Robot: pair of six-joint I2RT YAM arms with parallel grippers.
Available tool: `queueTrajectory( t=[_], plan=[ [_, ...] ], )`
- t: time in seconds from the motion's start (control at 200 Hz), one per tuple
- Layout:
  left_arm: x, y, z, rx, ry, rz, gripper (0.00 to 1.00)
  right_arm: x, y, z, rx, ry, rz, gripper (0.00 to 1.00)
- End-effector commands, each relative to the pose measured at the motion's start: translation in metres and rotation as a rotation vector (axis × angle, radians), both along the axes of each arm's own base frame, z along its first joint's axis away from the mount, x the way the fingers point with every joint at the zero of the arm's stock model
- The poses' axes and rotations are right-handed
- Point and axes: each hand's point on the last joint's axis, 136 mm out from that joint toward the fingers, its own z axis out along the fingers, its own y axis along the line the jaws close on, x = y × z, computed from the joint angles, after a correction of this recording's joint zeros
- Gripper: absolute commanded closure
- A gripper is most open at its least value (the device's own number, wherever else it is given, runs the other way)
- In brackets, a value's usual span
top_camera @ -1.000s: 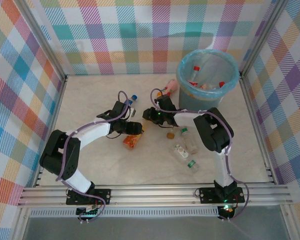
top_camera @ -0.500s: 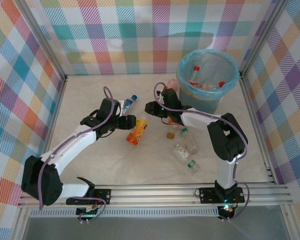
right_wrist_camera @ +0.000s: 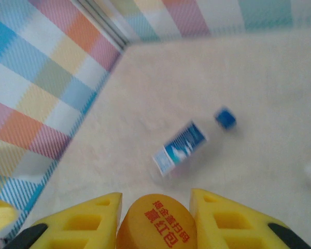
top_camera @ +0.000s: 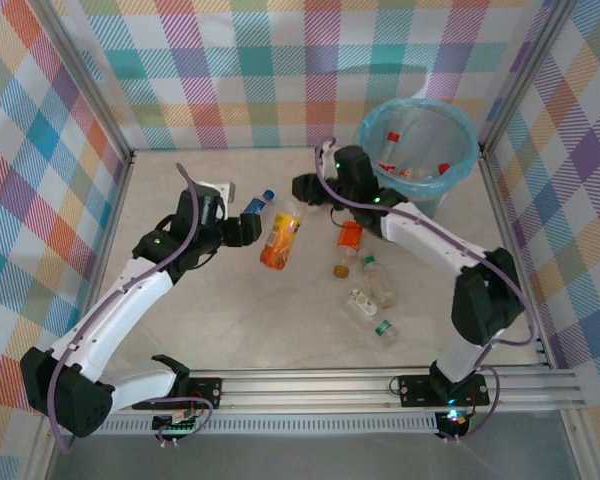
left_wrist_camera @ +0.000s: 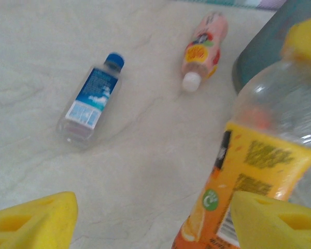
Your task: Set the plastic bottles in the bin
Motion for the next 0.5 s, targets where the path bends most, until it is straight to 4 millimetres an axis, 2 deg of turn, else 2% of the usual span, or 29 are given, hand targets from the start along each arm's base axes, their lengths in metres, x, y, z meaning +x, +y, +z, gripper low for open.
queueTrajectory(
  t=[0.0, 0.17, 0.285, 0.375, 0.495],
  plan=[
    [0.000, -0.009, 0.042, -0.086, -0.059, -0.029, 0.24, -0.013, -0.024, 0.097, -0.086, -0.298, -0.010, 0.73],
    [0.000, -0.035, 0.073, -0.121, -0.108, -0.102, 0.25, -0.018, -0.072, 0.183, -0.201, -0.552, -0.124, 0.73],
    [0.001, -0.051, 0.080, -0.128, -0.117, -0.139, 0.25, -0.013, -0.112, 0.224, -0.306, -0.694, -0.263, 0.73],
    [0.004, -0.063, 0.079, -0.128, -0.115, -0.163, 0.26, -0.002, -0.142, 0.242, -0.373, -0.748, -0.367, 0.73],
    [0.006, -0.074, 0.076, -0.122, -0.104, -0.186, 0.26, 0.016, -0.171, 0.247, -0.480, -0.785, -0.475, 0.73]
  ],
)
